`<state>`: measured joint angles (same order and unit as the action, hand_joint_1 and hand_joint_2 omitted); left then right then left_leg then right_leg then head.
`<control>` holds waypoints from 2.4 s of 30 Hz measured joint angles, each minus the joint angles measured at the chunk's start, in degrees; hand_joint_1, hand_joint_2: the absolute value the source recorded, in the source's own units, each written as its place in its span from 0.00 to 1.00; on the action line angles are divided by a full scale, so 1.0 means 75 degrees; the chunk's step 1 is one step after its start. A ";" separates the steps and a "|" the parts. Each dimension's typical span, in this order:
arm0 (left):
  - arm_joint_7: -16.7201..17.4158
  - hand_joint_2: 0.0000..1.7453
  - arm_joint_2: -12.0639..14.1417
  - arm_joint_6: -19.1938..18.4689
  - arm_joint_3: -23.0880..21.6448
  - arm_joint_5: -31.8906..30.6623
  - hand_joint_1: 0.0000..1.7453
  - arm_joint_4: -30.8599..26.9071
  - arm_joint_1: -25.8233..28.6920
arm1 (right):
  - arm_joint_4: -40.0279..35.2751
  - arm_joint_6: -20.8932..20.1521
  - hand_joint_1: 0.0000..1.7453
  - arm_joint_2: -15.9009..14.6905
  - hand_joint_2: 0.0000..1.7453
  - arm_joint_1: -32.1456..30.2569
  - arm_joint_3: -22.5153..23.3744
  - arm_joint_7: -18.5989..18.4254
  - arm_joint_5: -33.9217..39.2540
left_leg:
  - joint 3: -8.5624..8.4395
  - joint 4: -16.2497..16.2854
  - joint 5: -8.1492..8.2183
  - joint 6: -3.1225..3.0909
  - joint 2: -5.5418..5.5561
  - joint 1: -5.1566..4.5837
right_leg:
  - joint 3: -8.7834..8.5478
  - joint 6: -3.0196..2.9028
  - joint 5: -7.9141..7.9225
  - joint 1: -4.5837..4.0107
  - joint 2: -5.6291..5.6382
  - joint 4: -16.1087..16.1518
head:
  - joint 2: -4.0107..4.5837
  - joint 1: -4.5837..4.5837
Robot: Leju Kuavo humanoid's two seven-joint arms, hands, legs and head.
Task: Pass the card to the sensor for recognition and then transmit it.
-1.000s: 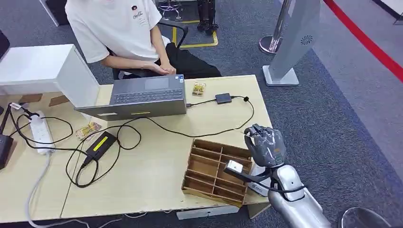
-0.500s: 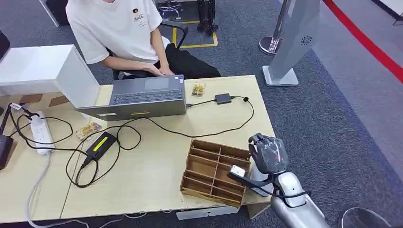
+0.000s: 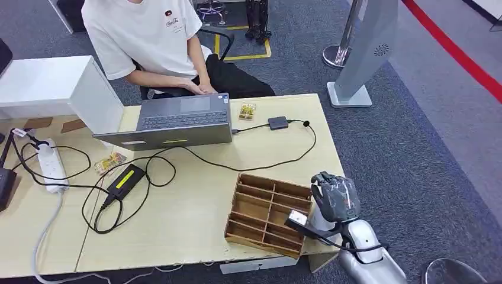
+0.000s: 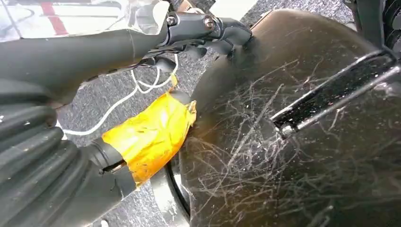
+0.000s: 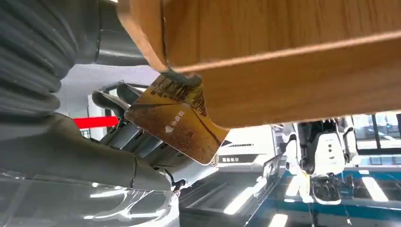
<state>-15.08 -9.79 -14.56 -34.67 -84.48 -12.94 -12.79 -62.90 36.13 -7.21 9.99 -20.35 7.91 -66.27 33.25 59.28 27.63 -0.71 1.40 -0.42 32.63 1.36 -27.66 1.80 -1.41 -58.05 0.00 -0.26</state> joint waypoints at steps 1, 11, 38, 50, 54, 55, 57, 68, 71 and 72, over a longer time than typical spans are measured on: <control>0.0023 1.00 -0.0003 0.0011 0.0000 0.0014 0.00 0.0000 0.0002 | 0.0023 -0.0003 1.00 0.0003 1.00 -0.0023 0.0000 0.0014 0.0017 | 0.0000 0.0000 0.0000 0.0000 0.0000 0.0000 | 0.0000 0.0001 -0.0001 0.0000 0.0000 0.0000 | 0.0000 -0.0003; 0.0157 1.00 -0.0029 0.0108 0.0044 0.0134 0.00 0.0003 0.0053 | 0.0236 -0.0009 1.00 0.0003 1.00 -0.0383 0.0032 0.0017 0.0140 | 0.0001 0.0000 0.0006 0.0000 0.0000 0.0000 | 0.0000 0.0004 -0.0003 0.0000 0.0000 0.0002 | -0.0003 -0.0003; 0.0271 1.00 -0.0105 0.0134 0.0131 0.0044 0.00 0.0023 0.0090 | -0.0207 0.0041 1.00 0.0085 1.00 0.0478 0.0184 0.0224 -0.0003 | 0.0005 0.0000 0.0006 0.0001 -0.0005 0.0000 | -0.0004 0.0003 -0.0003 0.0000 0.0003 -0.0002 | -0.0003 0.0000; 0.0131 1.00 -0.0128 -0.0023 0.0128 -0.0248 0.00 0.0044 0.0044 | -0.0024 -0.0539 1.00 0.0568 1.00 0.3381 -0.0422 -0.0303 -0.0279 | -0.0006 0.0002 -0.0007 0.0009 -0.0010 0.0001 | -0.0005 -0.0005 0.0004 -0.0003 0.0011 -0.0009 | 0.0000 0.0000; 0.0035 1.00 -0.0131 -0.0073 0.0122 -0.0335 0.00 0.0044 0.0016 | 0.0657 -0.0557 1.00 0.0907 1.00 0.4367 -0.0700 -0.0595 -0.0472 | -0.0005 0.0001 -0.0008 0.0010 -0.0010 0.0003 | -0.0003 -0.0005 0.0004 -0.0004 0.0012 -0.0010 | -0.0003 -0.0003; 0.0006 1.00 -0.0131 -0.0111 0.0120 -0.0341 0.00 0.0044 0.0003 | 0.0861 -0.0551 1.00 0.1005 1.00 0.4582 -0.0752 -0.0676 -0.0487 | -0.0005 0.0001 -0.0008 0.0011 -0.0009 0.0004 | -0.0002 -0.0005 0.0004 -0.0006 0.0011 -0.0011 | -0.0003 -0.0006; -0.0015 1.00 -0.0134 -0.0140 0.0117 -0.0341 0.00 0.0044 -0.0005 | 0.1155 -0.0551 1.00 0.1146 1.00 0.4906 -0.0802 -0.0720 -0.0528 | -0.0004 0.0001 -0.0008 0.0011 -0.0004 0.0005 | -0.0003 -0.0005 0.0003 -0.0007 0.0007 -0.0010 | -0.0003 -0.0003; -0.0093 1.00 -0.0134 -0.0189 0.0017 -0.0358 0.00 0.0044 -0.0036 | 0.2616 -0.0600 1.00 0.1695 1.00 0.5907 -0.0979 -0.1105 -0.0565 | -0.0001 0.0001 -0.0007 0.0010 0.0000 0.0006 | -0.0003 -0.0005 0.0003 -0.0006 0.0003 -0.0007 | 0.0000 -0.0003; -0.0085 1.00 -0.0134 -0.0239 0.0000 -0.0358 0.00 0.0044 -0.0045 | 0.2967 -0.0586 1.00 0.1784 1.00 0.6040 -0.0988 -0.1110 -0.0536 | -0.0001 0.0001 -0.0008 0.0011 0.0000 0.0007 | -0.0003 -0.0005 0.0003 -0.0007 0.0003 -0.0008 | -0.0003 -0.0003; -0.0079 1.00 -0.0134 -0.0248 0.0000 -0.0358 0.00 0.0044 -0.0048 | 0.3045 -0.0580 1.00 0.1801 1.00 0.6050 -0.0988 -0.1108 -0.0536 | -0.0002 0.0001 -0.0008 0.0011 0.0000 0.0007 | -0.0004 -0.0005 0.0003 -0.0007 0.0003 -0.0008 | 0.0000 -0.0003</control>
<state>-15.67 -10.80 -16.41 -34.66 -87.16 -12.61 -13.14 -40.07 31.78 6.30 55.37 -27.76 -0.39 -70.29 33.24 59.29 27.57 -0.63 1.40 -0.37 32.60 1.32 -27.63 1.75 -1.39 -58.11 0.00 -0.28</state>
